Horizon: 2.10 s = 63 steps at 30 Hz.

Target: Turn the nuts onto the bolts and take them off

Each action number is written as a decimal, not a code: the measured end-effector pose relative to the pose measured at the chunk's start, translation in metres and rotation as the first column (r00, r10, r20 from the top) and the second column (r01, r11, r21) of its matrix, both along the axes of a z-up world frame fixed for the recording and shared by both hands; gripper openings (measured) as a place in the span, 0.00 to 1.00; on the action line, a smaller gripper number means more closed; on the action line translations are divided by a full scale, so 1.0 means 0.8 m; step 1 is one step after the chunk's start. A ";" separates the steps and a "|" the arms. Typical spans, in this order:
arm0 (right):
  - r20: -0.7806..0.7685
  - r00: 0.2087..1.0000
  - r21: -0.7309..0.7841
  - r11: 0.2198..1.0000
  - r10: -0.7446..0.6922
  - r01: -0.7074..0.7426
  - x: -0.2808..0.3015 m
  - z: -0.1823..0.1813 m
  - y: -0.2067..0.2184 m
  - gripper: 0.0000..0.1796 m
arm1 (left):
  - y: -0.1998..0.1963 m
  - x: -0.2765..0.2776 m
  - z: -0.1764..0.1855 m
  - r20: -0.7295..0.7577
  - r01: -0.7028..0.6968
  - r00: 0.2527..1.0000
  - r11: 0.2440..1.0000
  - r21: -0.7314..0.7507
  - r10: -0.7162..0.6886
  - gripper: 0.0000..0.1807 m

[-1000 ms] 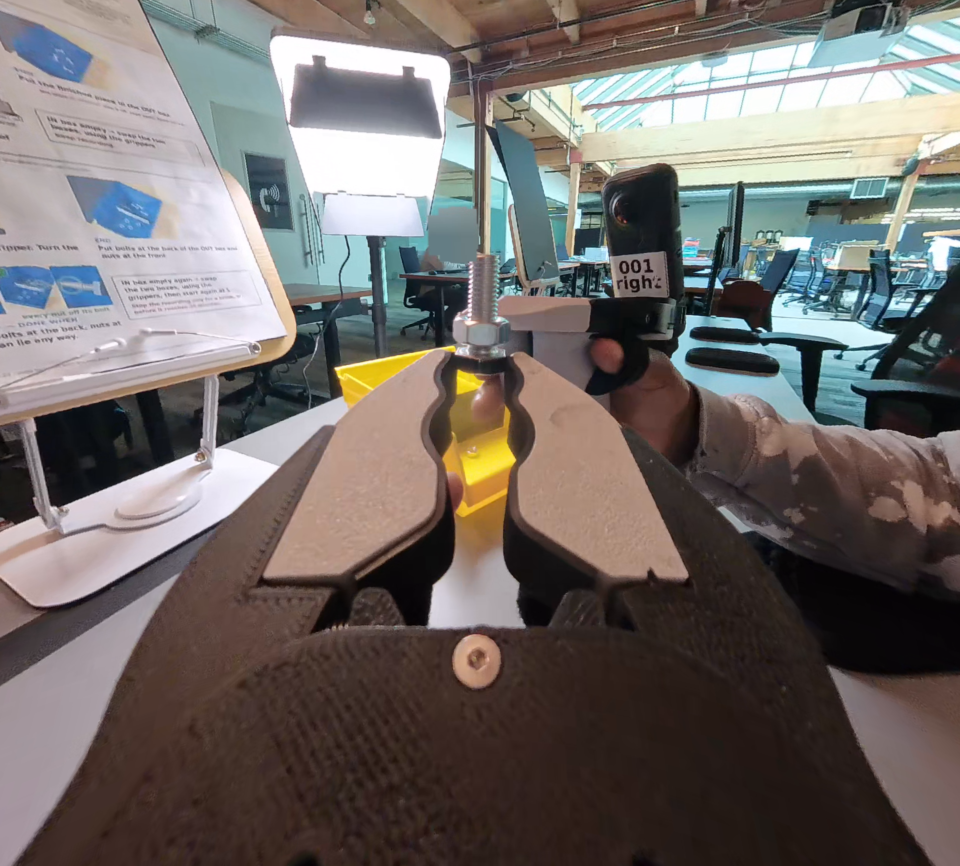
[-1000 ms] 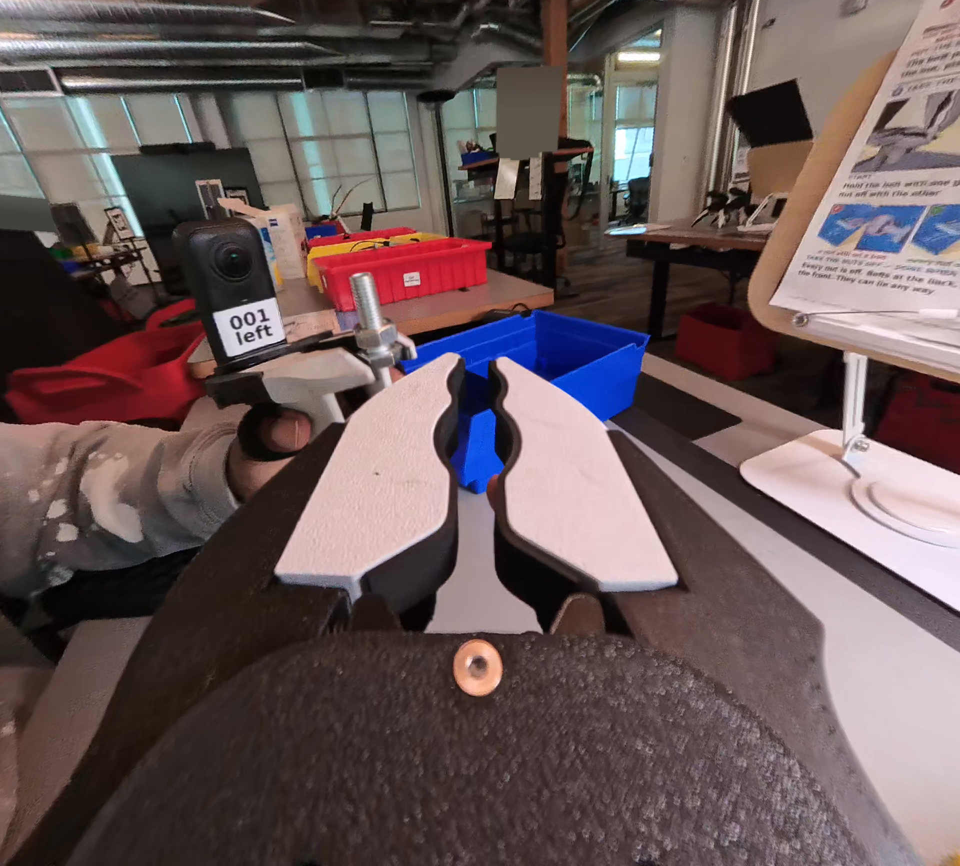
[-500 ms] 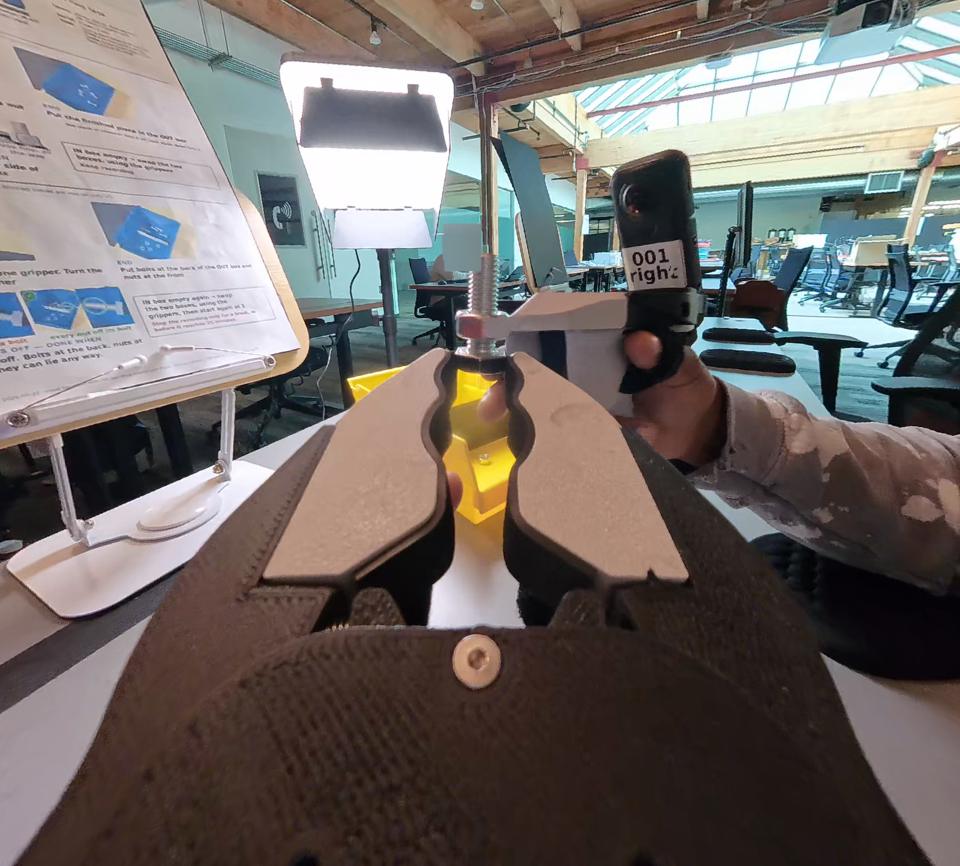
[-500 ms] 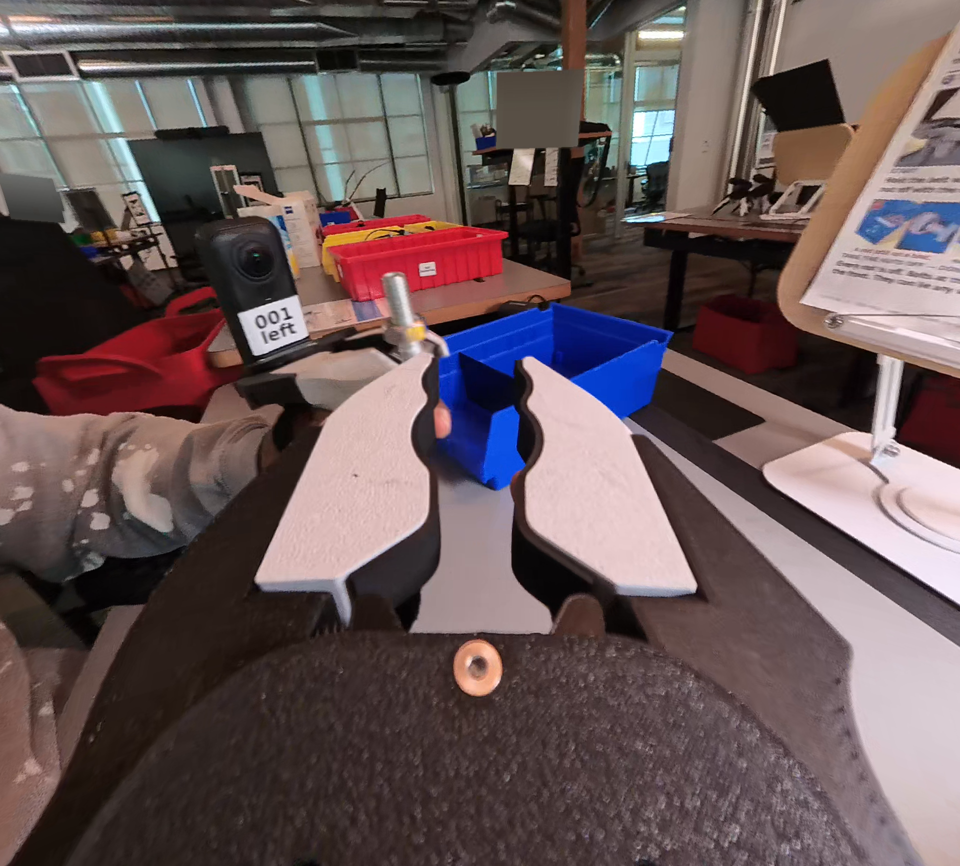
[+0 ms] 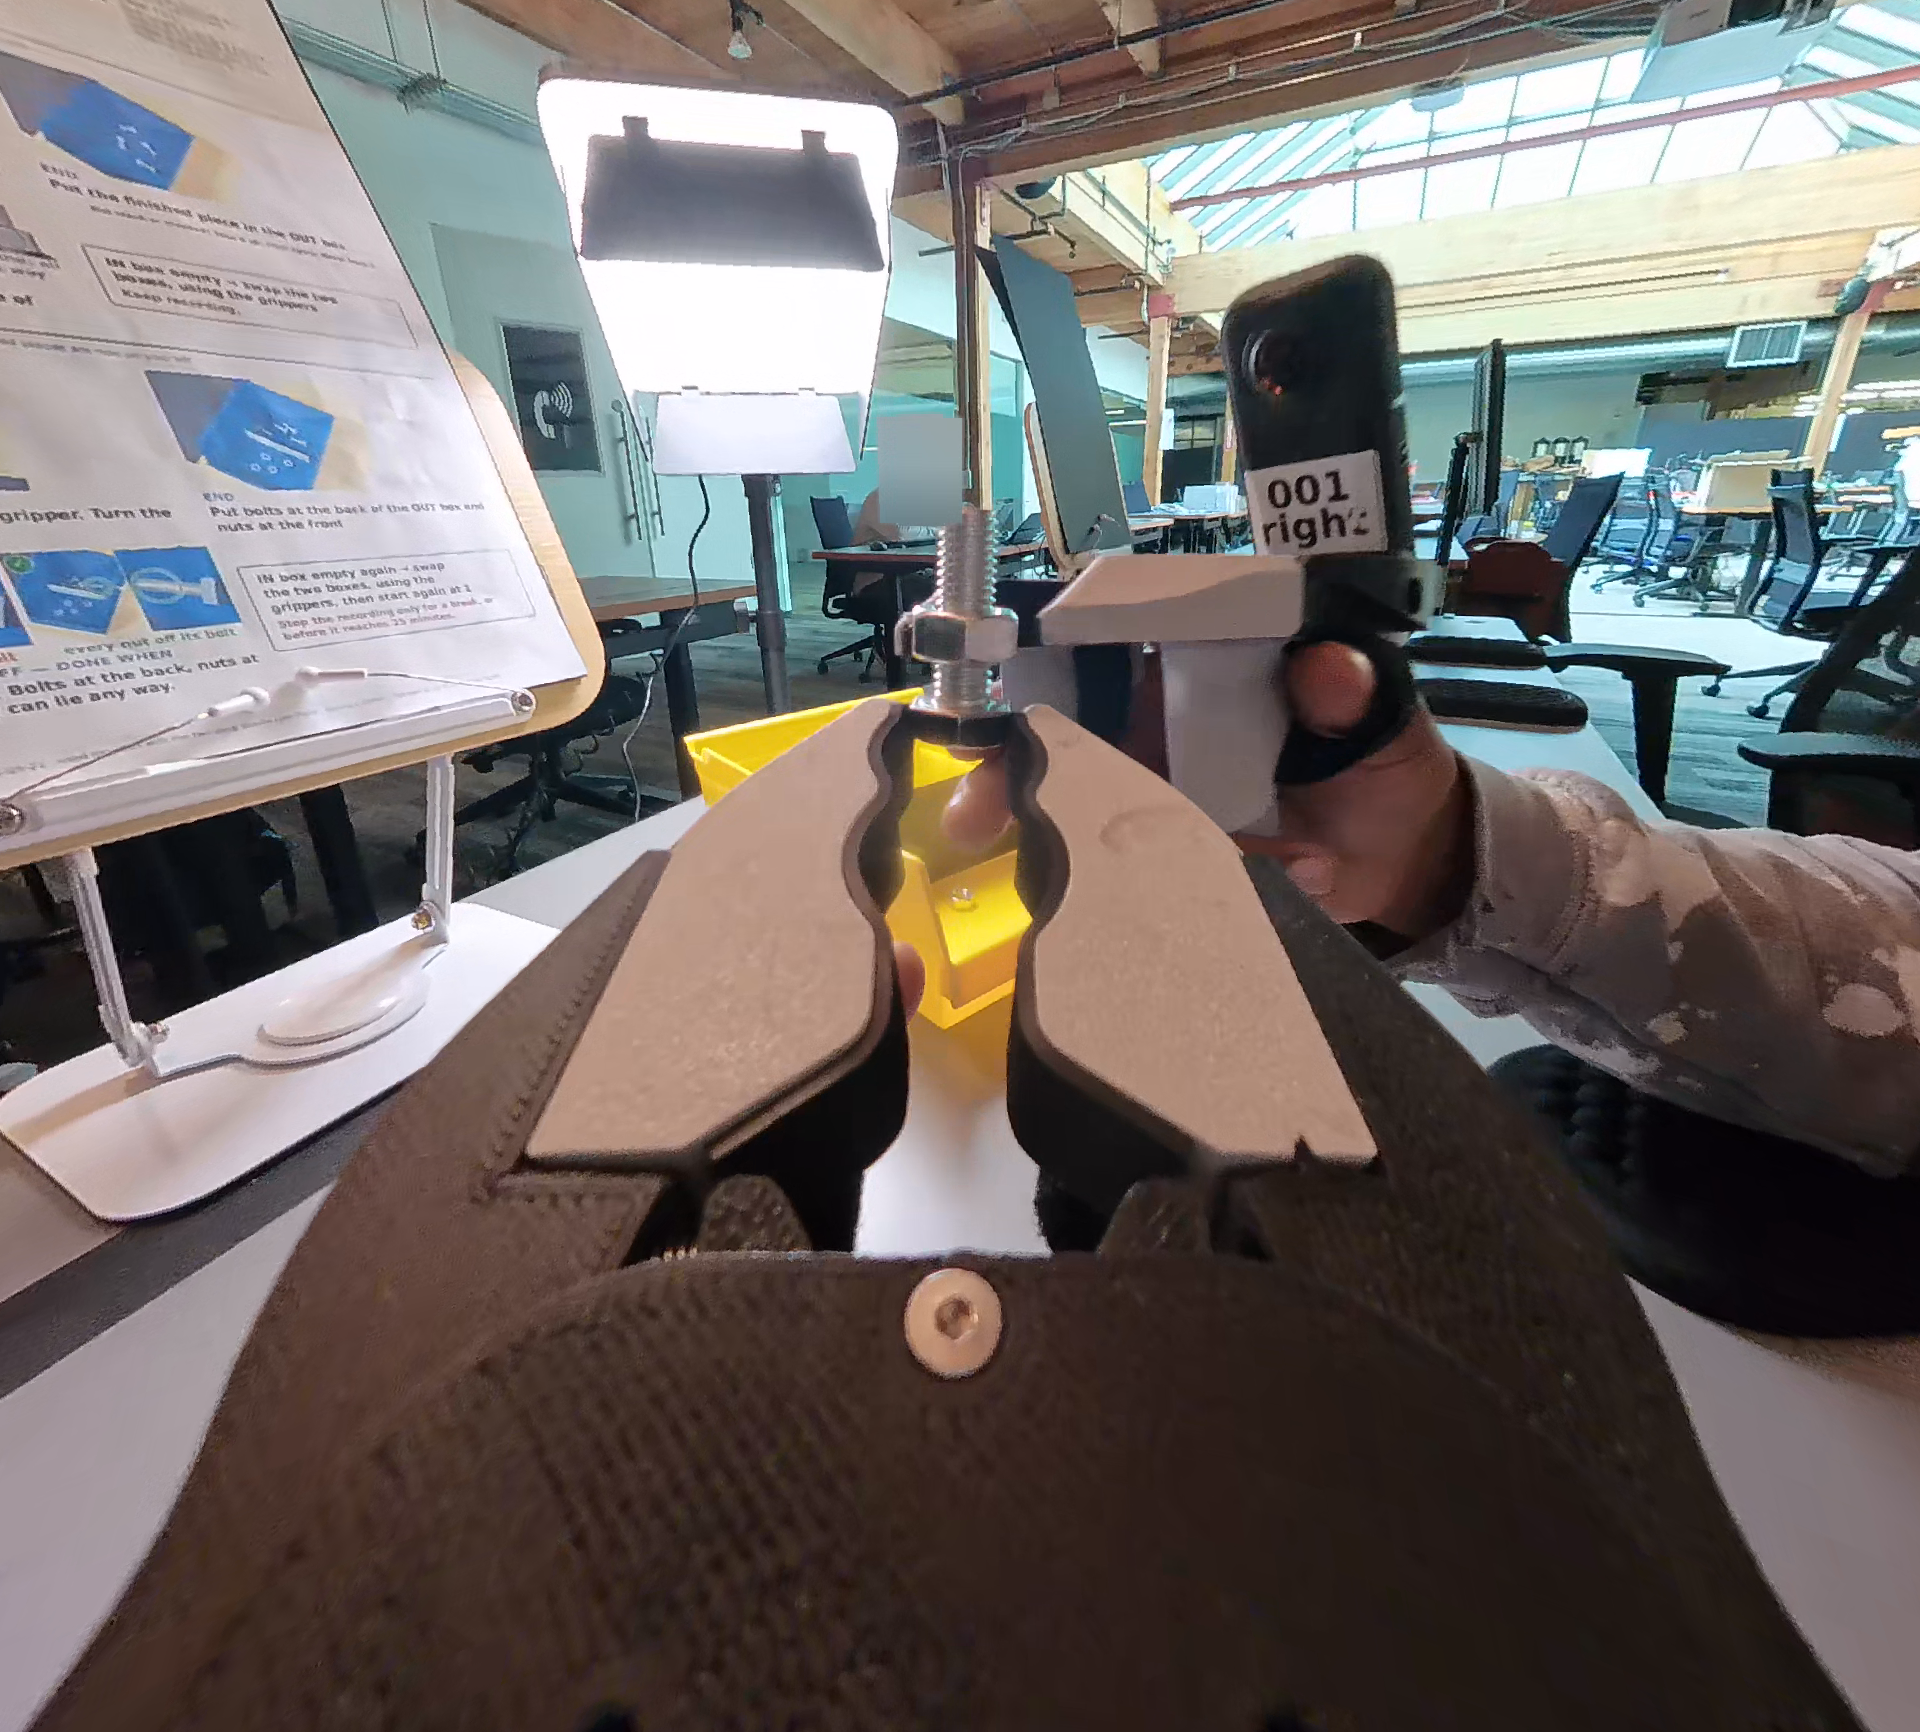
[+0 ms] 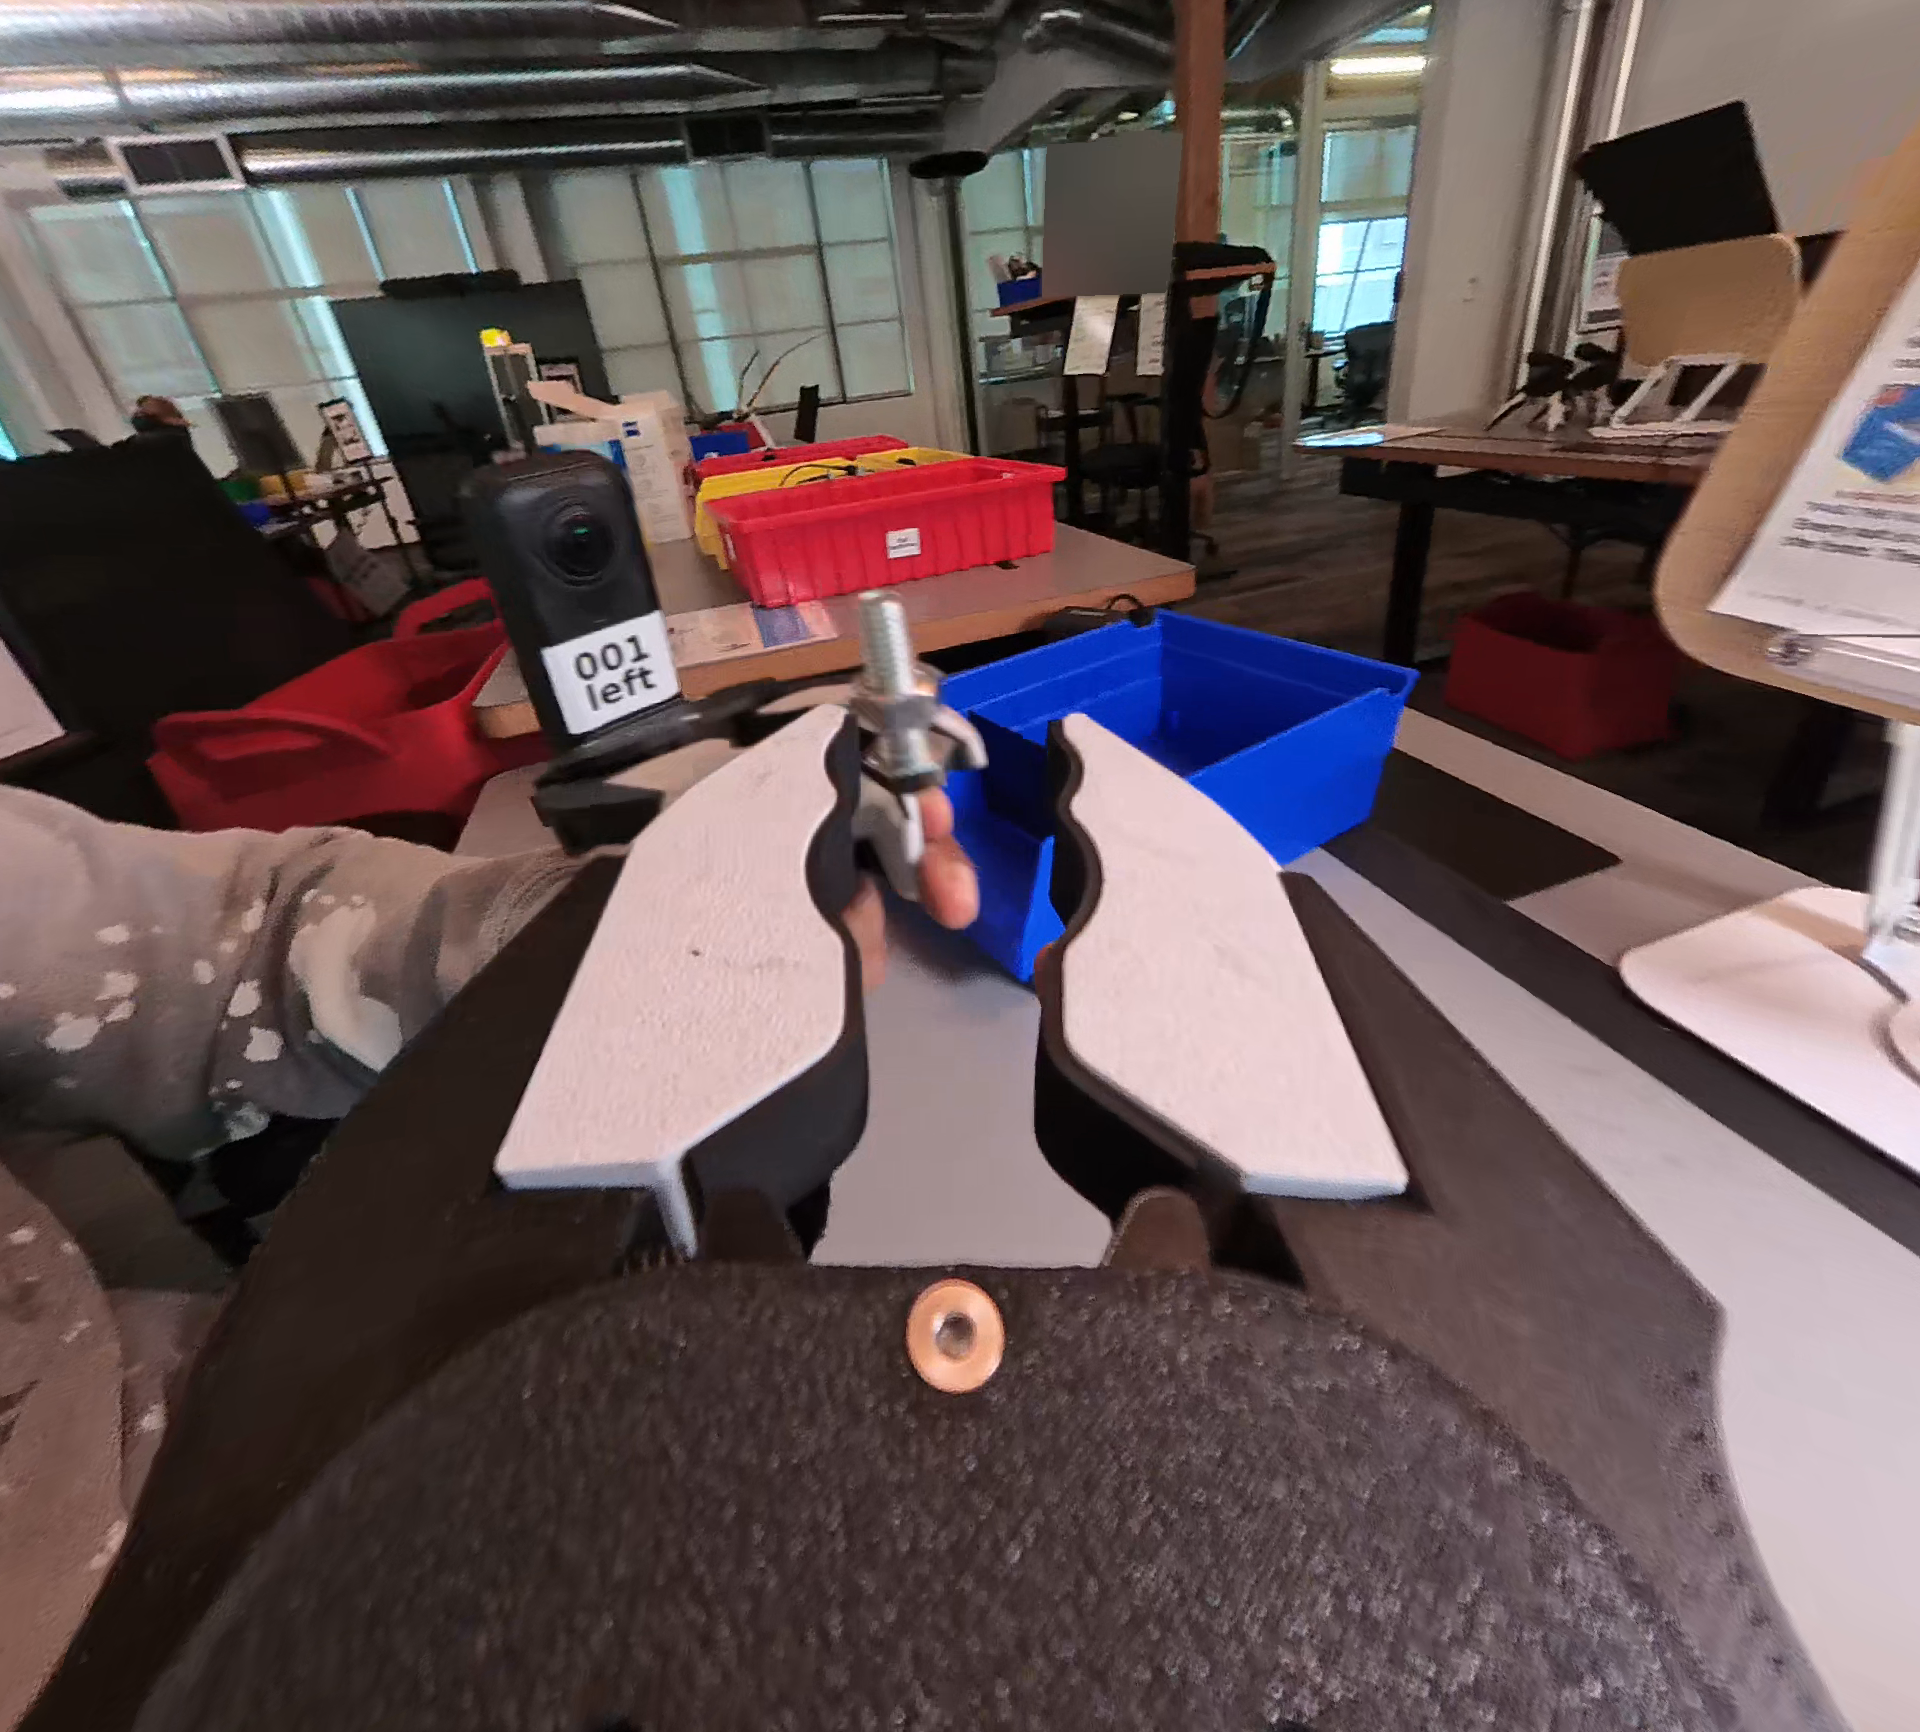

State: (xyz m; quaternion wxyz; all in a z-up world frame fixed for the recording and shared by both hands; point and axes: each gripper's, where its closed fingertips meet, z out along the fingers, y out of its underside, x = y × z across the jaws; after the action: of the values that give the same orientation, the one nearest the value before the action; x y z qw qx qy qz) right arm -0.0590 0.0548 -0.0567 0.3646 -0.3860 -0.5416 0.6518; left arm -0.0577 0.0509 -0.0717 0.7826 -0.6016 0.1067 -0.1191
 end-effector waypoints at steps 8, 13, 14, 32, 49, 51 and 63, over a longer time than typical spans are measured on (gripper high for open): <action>-0.014 0.996 -0.032 0.995 -0.092 0.092 -0.001 -0.003 0.036 0.10 | -0.001 -0.003 0.001 0.009 0.007 1.000 1.000 -0.001 -0.007 0.10; -0.003 1.000 -0.004 1.000 0.002 -0.002 -0.002 -0.003 -0.001 0.19 | 0.003 0.001 -0.006 0.013 0.013 1.000 1.000 -0.017 -0.013 0.10; 0.002 1.000 0.007 1.000 0.009 -0.009 -0.004 -0.004 -0.008 0.19 | 0.003 0.002 -0.007 0.013 0.016 1.000 1.000 -0.019 -0.016 0.10; 0.004 0.999 -0.004 0.999 0.032 -0.032 -0.005 -0.008 -0.015 0.11 | 0.004 0.012 -0.012 0.061 0.082 0.995 0.996 -0.029 -0.081 0.10; -0.017 0.980 0.073 0.977 0.200 -0.199 0.023 -0.008 -0.011 0.14 | -0.007 0.034 -0.010 0.080 0.241 0.968 0.971 -0.002 -0.240 0.10; -0.065 0.996 0.013 0.998 0.067 -0.067 0.018 0.003 0.025 0.06 | -0.013 0.031 -0.002 0.075 0.242 0.967 0.970 0.031 -0.244 0.10; 0.001 1.000 0.049 0.999 -0.015 0.015 0.001 -0.007 0.011 0.12 | -0.002 0.010 -0.009 0.075 0.111 0.991 0.994 0.005 -0.111 0.10</action>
State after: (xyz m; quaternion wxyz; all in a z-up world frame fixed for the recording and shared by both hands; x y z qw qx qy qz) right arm -0.0580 0.0637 -0.0620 0.3785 -0.3816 -0.5549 0.6350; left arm -0.0497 0.0491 -0.0791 0.7786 -0.5894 0.1104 -0.1850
